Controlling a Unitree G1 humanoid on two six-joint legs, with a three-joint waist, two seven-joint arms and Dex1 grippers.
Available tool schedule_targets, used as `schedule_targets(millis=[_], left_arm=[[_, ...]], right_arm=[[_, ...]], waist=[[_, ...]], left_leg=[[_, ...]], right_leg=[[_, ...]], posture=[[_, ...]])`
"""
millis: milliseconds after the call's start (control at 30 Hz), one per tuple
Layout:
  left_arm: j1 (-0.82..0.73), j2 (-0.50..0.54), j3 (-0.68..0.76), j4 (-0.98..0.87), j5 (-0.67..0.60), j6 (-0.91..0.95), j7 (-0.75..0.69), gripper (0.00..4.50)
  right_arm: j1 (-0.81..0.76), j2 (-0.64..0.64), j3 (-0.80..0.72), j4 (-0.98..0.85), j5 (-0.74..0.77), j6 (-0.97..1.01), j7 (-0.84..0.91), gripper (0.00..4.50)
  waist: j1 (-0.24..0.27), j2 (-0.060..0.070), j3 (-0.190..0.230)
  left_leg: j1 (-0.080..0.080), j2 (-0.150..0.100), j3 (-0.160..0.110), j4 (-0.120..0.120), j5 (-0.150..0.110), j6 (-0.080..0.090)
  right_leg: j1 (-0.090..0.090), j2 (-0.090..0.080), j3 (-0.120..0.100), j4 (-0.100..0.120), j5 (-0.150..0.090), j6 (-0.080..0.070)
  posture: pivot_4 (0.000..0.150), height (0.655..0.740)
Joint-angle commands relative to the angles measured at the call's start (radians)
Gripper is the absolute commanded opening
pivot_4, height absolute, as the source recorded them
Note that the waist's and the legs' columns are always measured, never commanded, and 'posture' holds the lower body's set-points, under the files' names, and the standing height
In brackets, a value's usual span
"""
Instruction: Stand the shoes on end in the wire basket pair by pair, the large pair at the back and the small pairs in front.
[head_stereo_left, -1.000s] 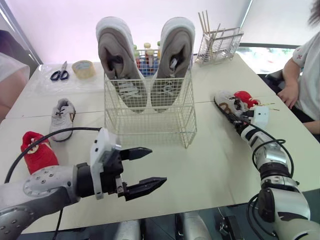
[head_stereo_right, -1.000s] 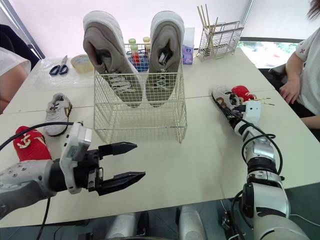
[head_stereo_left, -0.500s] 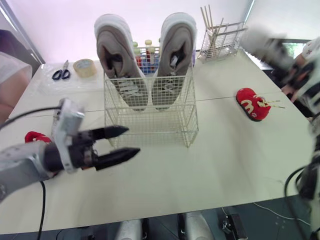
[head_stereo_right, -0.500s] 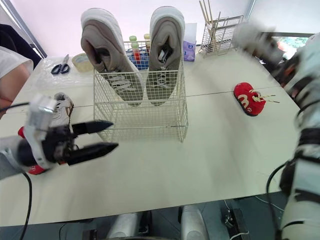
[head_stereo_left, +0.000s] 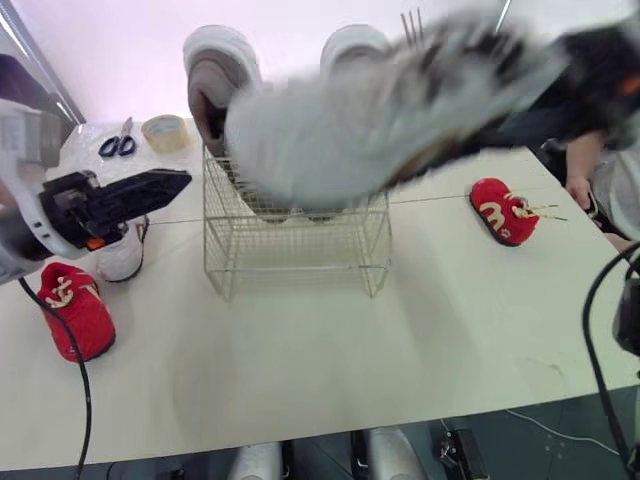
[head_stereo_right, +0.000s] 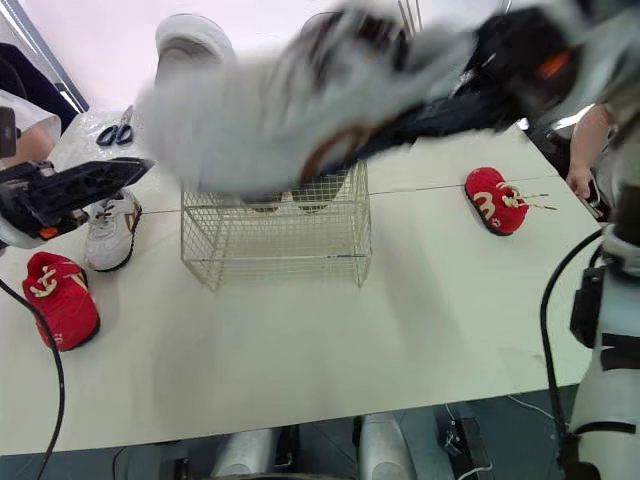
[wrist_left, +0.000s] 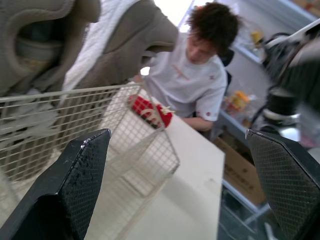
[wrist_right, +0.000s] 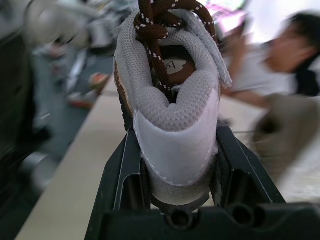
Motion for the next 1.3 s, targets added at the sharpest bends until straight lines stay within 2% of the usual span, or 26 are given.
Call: schedule_targets(millis=[33,233,267,400,533,733,800,867,1000,1067,1300], left_arm=[[-0.018,-0.01,-0.039,-0.058,-0.116,0.081,-0.039,4.5],[-0.029,-0.053,-0.129,-0.156,-0.086,0.13,-0.084,4.5],[-0.032,-0.059,-0.141,-0.168,-0.061,0.133,-0.098,4.5],[-0.021,-0.077,-0.19,-0.208,0.103,0.13,-0.175,4.5],[-0.024,-0.099,-0.213,-0.202,0.184,0.123,-0.234,4.5],[-0.035,-0.17,-0.223,-0.225,0.148,0.125,-0.208,4.5],[-0.032,-0.185,-0.221,-0.235,0.112,0.131,-0.194,3.94],[-0.027,-0.189,-0.214,-0.236,0.08,0.135,-0.184,3.17],[-0.018,-0.189,-0.205,-0.24,0.052,0.126,-0.158,1.16],[-0.015,-0.198,-0.199,-0.235,0.035,0.114,-0.131,0.39],[-0.004,-0.235,-0.166,-0.222,-0.018,0.066,-0.058,0.29]], right_arm=[[-0.021,-0.023,0.147,0.004,-0.091,-0.223,0.009,1.18],[-0.084,-0.025,0.277,0.066,-0.047,-0.356,0.009,1.18],[-0.092,-0.028,0.289,0.065,-0.032,-0.362,0.009,1.18],[-0.119,-0.033,0.309,0.063,0.011,-0.369,0.009,1.18],[-0.127,-0.034,0.314,0.069,0.014,-0.374,0.009,1.18],[-0.123,-0.028,0.301,0.063,0.025,-0.354,0.009,1.18],[-0.118,-0.024,0.296,0.063,0.02,-0.348,0.009,1.17],[-0.116,-0.02,0.291,0.065,0.013,-0.345,0.009,1.17],[-0.109,-0.018,0.282,0.068,-0.003,-0.337,0.009,1.17],[-0.102,-0.016,0.272,0.071,-0.021,-0.332,0.009,1.17],[-0.076,-0.015,0.209,0.098,-0.083,-0.271,0.009,1.17]], waist=[[-0.001,0.0,0.0],[-0.002,-0.003,0.001],[-0.002,-0.003,0.001],[-0.003,-0.003,0.001],[-0.003,-0.003,0.001],[-0.002,-0.003,0.001],[-0.002,-0.003,0.001],[-0.002,-0.003,0.001],[-0.002,-0.003,0.001],[-0.002,-0.003,0.001],[-0.001,-0.003,0.001]], left_leg=[[0.0,-0.002,0.001,0.0,0.0,0.0],[-0.001,-0.007,0.001,0.001,0.001,-0.002],[-0.001,-0.006,0.001,0.001,0.004,-0.007],[-0.001,-0.005,0.0,0.0,0.004,-0.008],[-0.001,-0.005,-0.001,0.0,0.003,-0.005],[-0.001,-0.002,-0.001,0.0,0.003,-0.005],[-0.001,-0.002,-0.002,0.0,0.003,-0.005],[-0.001,-0.002,-0.002,0.0,0.003,-0.005],[-0.001,-0.002,-0.002,0.0,0.003,-0.006],[-0.001,-0.002,-0.002,0.0,0.003,-0.006],[-0.001,-0.002,-0.002,0.0,0.003,-0.006]], right_leg=[[0.0,-0.002,0.0,0.0,0.0,0.0],[0.0,-0.007,0.0,-0.001,0.0,0.001],[0.0,-0.007,0.0,-0.001,0.0,0.001],[0.0,-0.005,-0.001,0.0,0.0,0.001],[0.0,-0.002,-0.001,0.0,0.0,0.001],[-0.001,-0.002,0.0,0.001,0.0,0.0],[-0.001,-0.002,0.0,0.001,0.0,0.001],[-0.001,-0.002,0.0,0.001,0.0,0.0],[-0.001,-0.002,0.0,0.001,0.0,0.0],[-0.001,-0.002,0.0,0.001,0.0,0.0],[-0.001,-0.002,0.0,0.001,0.0,0.0]], posture=[[0.15,0.74],[0.15,0.74],[0.15,0.74],[0.15,0.74],[0.15,0.74],[0.15,0.74],[0.15,0.74],[0.15,0.74],[0.15,0.74],[0.15,0.74],[0.15,0.74]])
